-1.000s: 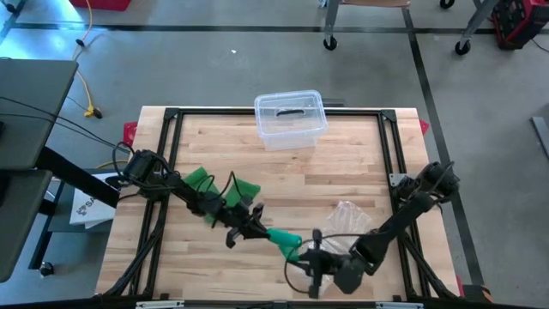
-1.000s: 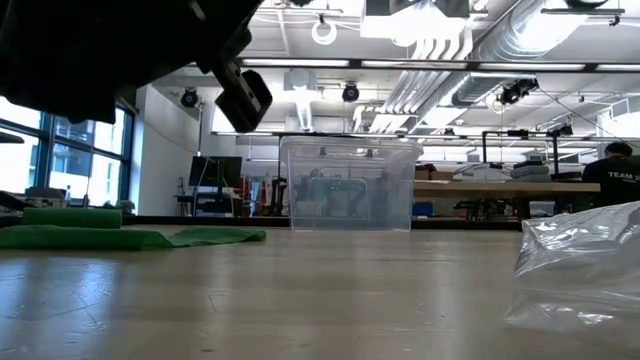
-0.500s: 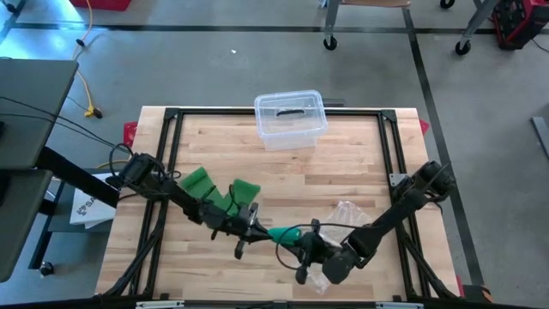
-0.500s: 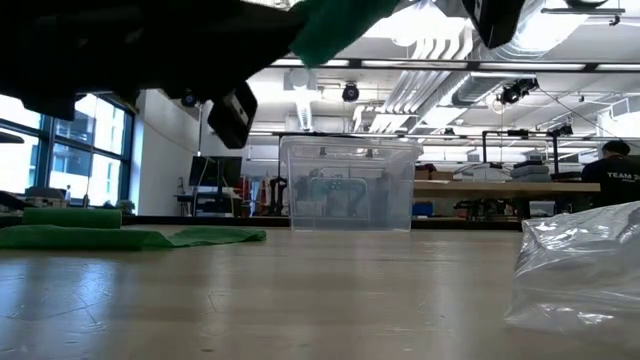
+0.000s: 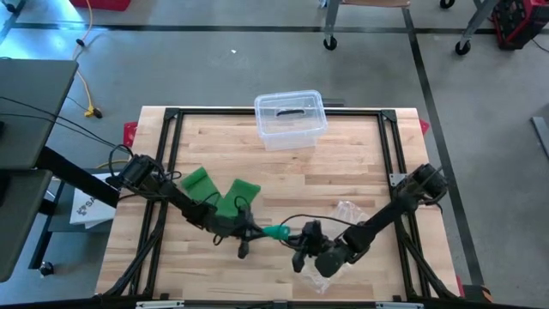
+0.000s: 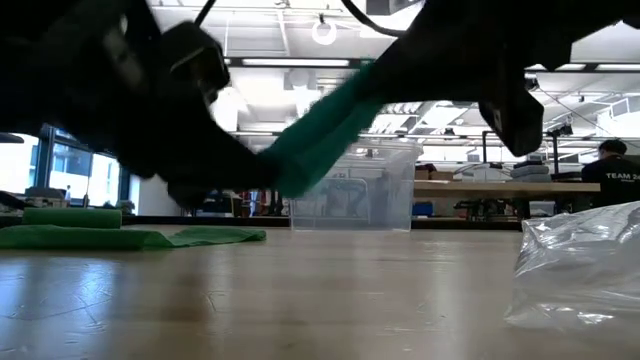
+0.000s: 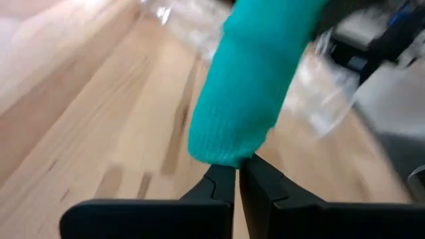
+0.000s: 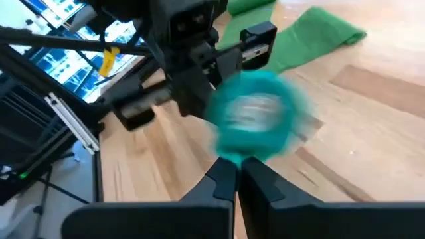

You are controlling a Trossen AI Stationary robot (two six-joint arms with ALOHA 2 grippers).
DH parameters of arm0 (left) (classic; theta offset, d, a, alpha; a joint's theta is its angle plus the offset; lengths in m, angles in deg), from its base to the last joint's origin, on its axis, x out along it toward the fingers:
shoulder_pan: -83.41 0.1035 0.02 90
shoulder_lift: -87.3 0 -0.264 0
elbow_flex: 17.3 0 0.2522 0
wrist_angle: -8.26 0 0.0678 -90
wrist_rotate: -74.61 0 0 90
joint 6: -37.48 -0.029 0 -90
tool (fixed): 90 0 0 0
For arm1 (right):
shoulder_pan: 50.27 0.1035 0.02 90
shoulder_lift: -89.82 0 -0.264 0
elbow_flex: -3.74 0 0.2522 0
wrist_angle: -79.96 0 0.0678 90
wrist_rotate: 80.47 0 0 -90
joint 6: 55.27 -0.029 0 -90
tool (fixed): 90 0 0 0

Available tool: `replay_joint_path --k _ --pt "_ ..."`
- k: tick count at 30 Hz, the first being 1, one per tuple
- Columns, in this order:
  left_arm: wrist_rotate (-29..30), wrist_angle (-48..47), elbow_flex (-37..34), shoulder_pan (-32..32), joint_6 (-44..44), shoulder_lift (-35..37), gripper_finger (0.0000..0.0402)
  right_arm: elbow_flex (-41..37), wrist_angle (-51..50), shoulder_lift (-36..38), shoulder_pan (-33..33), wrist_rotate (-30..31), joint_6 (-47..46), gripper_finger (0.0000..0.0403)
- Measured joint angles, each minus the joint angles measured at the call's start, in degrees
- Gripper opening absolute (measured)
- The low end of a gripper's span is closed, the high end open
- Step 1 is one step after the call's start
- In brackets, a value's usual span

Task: Roll bandage
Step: Roll the blue bandage

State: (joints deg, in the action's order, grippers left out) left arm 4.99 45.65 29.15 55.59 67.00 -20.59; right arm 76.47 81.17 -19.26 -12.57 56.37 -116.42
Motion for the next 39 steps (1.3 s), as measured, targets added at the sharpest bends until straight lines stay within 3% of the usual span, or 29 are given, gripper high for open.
replay_joint_path --k 5,10,17,24,30,34,39 --pt "1.29 -1.52 0.21 -0.10 0.03 -0.15 0.0004 0.10 -2.74 -0.20 -4.05 -8.05 -3.06 0.0000" --pt "2.73 -0.22 0.26 0.03 3.72 -0.15 0.0004 0.11 -3.42 -1.16 -7.14 -15.67 0.16 0.0000" --pt "2.12 0.73 0.26 0.10 13.25 -0.15 0.0004 0.13 -3.33 -0.76 -9.90 -19.20 2.09 0.0000" --pt "3.64 -2.59 0.37 1.23 14.67 -0.15 0.0001 0.11 -3.87 -0.76 -11.52 -23.12 2.79 0.0000" --pt "2.11 -6.30 0.45 2.66 16.09 -0.12 0.0001 0.13 -13.33 -0.76 -13.82 -26.67 1.34 0.0002" --pt "1.99 -7.57 0.47 3.58 14.29 -0.09 0.0000 0.13 -18.07 -0.76 -14.46 -29.05 1.88 0.0032" --pt "2.05 -9.87 0.46 5.12 12.02 -0.03 0.0000 0.13 -17.91 -0.76 -14.44 -29.72 5.03 0.0108"
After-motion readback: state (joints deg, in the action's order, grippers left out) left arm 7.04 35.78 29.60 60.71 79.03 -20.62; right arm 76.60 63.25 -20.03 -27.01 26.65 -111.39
